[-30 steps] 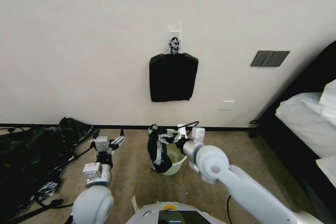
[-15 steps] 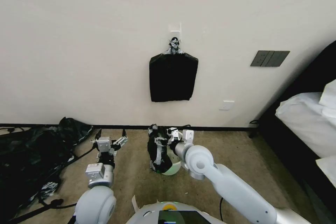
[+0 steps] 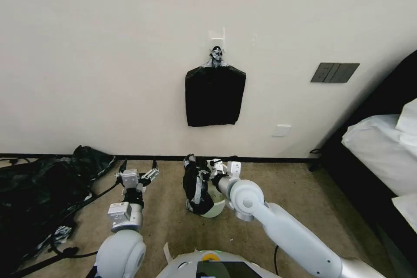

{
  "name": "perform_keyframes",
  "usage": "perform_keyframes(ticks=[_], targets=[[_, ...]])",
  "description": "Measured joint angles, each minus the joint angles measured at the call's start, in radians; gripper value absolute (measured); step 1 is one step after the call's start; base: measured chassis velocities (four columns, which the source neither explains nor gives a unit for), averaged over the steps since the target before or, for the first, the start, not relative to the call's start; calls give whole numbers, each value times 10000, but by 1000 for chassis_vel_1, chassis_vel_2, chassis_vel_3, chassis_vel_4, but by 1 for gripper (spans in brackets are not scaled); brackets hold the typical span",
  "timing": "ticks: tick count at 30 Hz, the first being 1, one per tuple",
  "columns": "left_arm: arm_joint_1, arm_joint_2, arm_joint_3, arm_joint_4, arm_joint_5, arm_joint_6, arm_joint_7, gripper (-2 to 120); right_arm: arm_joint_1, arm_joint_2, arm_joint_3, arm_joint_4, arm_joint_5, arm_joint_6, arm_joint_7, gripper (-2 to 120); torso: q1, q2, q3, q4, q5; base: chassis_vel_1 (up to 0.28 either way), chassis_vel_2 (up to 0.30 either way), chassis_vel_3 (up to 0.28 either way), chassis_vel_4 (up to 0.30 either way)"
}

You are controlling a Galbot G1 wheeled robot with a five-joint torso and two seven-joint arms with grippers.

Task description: Place a trash bag onto the trash bin.

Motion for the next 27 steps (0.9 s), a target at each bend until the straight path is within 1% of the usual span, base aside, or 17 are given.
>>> perform_keyframes(ticks=[1,4,5,8,15,17,18,21,22,25,26,27], targets=[[0,0,0,0,0,0,0,100,0,0,0,0,0,0,0,27,0,0,0,0,0,0,0,0,0],[-71,40,141,64,17,0,0,100,-46,-61,66,34,-28,91,28,14,0,1,0,0,0,0,0,0,0],[-71,40,141,64,17,0,0,100,-46,-61,66,34,-28,91,28,14,0,1,0,0,0,0,0,0,0],[-207,73,383,186,50,10,0,100,-115,-159,187,182,-39,206,121,0,0,1,0,0,0,0,0,0,0],[-435,158,938,531,260,61,7,100,-361,-426,384,647,-16,315,402,0,0,1,0,-2,0,0,0,0,0],[-603,239,1314,814,249,226,35,100,-467,-512,405,754,-8,332,465,0,0,1,0,-1,0,0,0,0,0],[-603,239,1314,814,249,226,35,100,-467,-512,405,754,-8,332,465,0,0,1,0,-1,0,0,0,0,0],[-947,419,1779,1302,-20,620,316,100,-499,-510,404,779,-14,341,475,0,0,1,0,0,0,0,0,0,0],[-947,419,1779,1302,-20,620,316,100,-499,-510,404,779,-14,341,475,0,0,1,0,0,0,0,0,0,0],[-1437,571,2106,1918,-558,1011,397,100,-471,-522,408,768,-35,350,480,0,0,0,0,0,0,0,0,0,0],[-1437,571,2106,1918,-558,1011,397,100,-471,-522,408,768,-35,350,480,0,0,0,0,0,0,0,0,0,0],[-1603,596,2170,2121,-743,1147,400,100,-478,-549,419,765,-38,356,491,0,0,1,0,0,0,0,0,0,0]])
